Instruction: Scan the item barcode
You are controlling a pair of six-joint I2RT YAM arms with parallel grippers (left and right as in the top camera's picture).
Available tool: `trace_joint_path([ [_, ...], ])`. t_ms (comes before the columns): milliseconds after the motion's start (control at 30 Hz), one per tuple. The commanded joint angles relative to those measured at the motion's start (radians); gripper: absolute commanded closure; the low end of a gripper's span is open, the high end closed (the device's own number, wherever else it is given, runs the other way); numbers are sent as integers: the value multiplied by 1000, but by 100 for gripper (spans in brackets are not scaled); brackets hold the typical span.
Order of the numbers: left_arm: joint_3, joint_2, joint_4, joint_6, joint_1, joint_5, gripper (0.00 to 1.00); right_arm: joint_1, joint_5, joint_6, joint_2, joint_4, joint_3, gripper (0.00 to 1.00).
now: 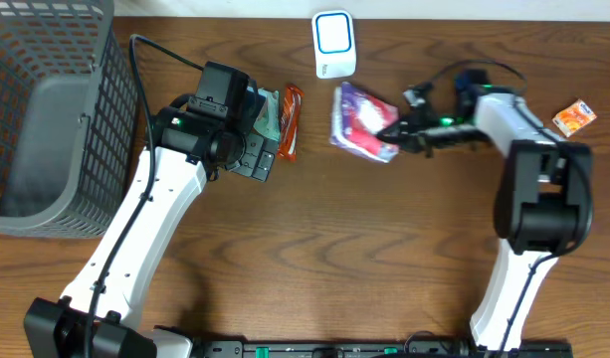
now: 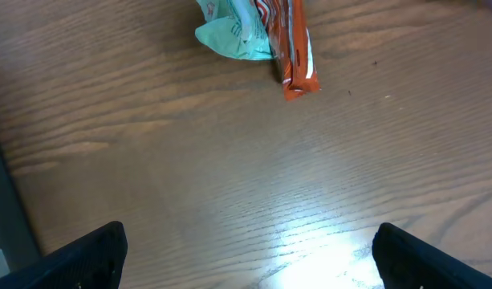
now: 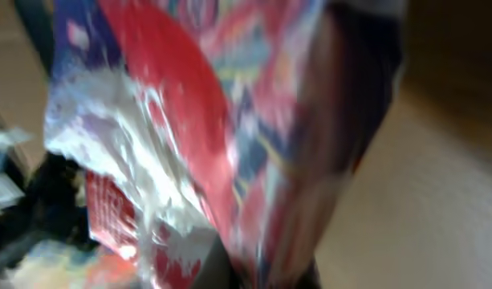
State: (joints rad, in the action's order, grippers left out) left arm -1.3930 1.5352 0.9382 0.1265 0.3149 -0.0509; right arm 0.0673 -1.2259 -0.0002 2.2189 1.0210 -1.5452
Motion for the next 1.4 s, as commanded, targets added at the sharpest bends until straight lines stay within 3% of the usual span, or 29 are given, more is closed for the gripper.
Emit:
trace_joint_path([
  [0, -11, 2, 3, -13, -3, -6, 2, 40, -50, -409, 7, 142, 5, 99],
  [133, -11, 2, 3, -13, -3, -6, 2, 56, 27, -685, 7, 339, 5, 99],
  [200, -11, 2, 3, -13, -3, -6, 2, 56, 32, -743, 7, 396, 5, 99],
  [567, -12, 2, 3, -13, -3, -6, 2, 56, 85, -749, 7, 408, 5, 99],
  [867, -11, 2, 3, -13, -3, -6, 2, 55, 285, -748, 7, 331, 5, 99],
  [933, -11, 2, 3, -13, -3, -6, 2, 55, 341, -722, 7, 294, 5, 99],
  [1267, -11, 2, 3, -13, -3, -6, 2, 17, 757, -266, 7, 85, 5, 99],
  [1367, -11, 2, 3, -13, -3, -6, 2, 8, 771, -234, 7, 61, 5, 99],
])
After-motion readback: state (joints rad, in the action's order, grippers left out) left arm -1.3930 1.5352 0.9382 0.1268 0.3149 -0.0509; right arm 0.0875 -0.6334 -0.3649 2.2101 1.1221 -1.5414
